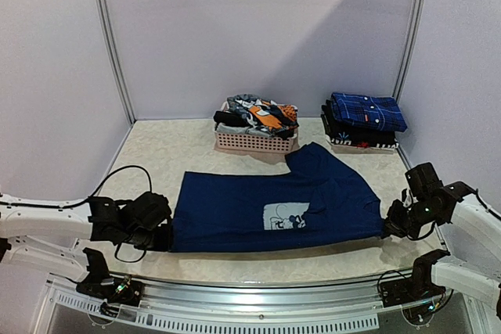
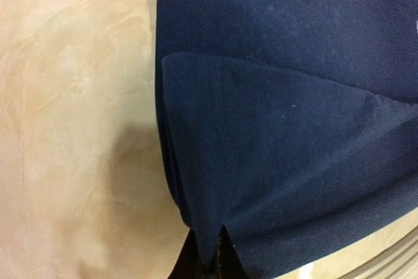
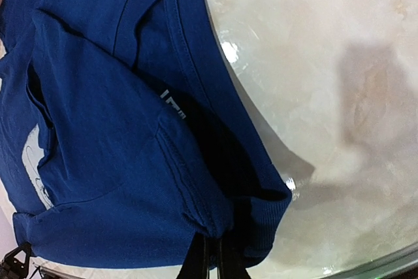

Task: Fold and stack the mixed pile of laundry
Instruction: Fold the flattened T-shirt at the center of the board, then pick up the 1/3-folded T-shirt from the center of the board.

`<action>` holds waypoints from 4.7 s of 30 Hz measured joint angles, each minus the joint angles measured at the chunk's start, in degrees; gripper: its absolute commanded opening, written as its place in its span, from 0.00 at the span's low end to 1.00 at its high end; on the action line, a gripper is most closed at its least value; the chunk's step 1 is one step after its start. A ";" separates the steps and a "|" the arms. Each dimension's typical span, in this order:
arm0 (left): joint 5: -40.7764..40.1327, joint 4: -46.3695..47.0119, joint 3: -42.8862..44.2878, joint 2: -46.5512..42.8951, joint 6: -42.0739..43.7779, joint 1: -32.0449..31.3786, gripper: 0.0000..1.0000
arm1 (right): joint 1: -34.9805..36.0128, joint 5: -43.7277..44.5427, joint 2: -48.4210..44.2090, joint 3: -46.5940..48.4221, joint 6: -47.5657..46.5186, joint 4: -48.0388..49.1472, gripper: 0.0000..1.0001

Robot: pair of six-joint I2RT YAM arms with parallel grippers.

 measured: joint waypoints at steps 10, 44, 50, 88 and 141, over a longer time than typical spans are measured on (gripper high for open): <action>2.38 -10.14 1.38 -7.82 -5.22 -2.49 0.08 | 0.00 -3.21 -6.73 -0.92 1.68 -6.43 0.06; -17.38 6.29 7.87 -0.37 8.87 -1.25 0.81 | 0.00 0.02 -2.71 2.95 -3.85 17.25 0.94; -17.94 10.99 7.87 2.43 12.11 -0.26 0.80 | 0.50 1.16 7.02 14.16 -11.37 19.12 0.92; -14.19 25.73 8.04 16.85 18.40 4.04 0.71 | 8.55 2.89 86.23 84.67 -32.98 11.10 0.56; -8.17 27.67 6.78 13.92 19.89 14.32 0.69 | 8.55 2.75 87.49 86.97 -31.56 4.90 0.00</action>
